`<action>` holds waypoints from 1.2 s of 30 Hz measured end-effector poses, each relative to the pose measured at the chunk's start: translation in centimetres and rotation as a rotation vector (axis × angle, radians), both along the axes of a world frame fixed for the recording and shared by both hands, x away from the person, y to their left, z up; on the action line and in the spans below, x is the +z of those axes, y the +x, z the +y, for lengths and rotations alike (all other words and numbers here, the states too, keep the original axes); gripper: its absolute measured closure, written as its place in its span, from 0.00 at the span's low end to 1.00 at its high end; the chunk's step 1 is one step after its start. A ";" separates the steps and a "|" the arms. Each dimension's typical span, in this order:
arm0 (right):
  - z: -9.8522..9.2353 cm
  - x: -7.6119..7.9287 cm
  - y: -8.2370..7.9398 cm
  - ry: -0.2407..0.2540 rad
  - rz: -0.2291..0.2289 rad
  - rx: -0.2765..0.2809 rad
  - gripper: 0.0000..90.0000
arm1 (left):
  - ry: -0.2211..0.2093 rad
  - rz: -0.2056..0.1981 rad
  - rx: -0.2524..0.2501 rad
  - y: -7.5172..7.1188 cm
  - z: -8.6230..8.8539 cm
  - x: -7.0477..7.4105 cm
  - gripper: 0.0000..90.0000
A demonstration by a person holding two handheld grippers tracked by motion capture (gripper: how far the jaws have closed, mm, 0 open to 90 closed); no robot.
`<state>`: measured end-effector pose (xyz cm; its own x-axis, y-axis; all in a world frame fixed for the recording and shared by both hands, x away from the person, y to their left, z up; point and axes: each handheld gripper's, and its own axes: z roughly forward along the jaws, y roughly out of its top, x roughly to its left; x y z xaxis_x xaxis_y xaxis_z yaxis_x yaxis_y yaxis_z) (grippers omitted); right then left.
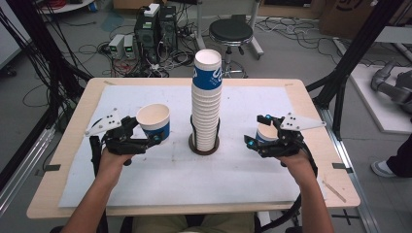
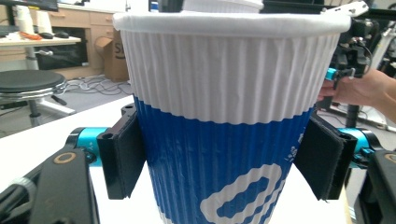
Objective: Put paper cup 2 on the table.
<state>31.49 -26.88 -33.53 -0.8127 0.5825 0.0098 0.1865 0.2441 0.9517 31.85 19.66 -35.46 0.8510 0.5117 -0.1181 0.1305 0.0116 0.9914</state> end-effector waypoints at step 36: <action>-0.4 -0.4 -0.1 -0.006 0.009 0.018 0.16 | 0.016 0.071 0.351 7.9 4.3 -6.0 0.28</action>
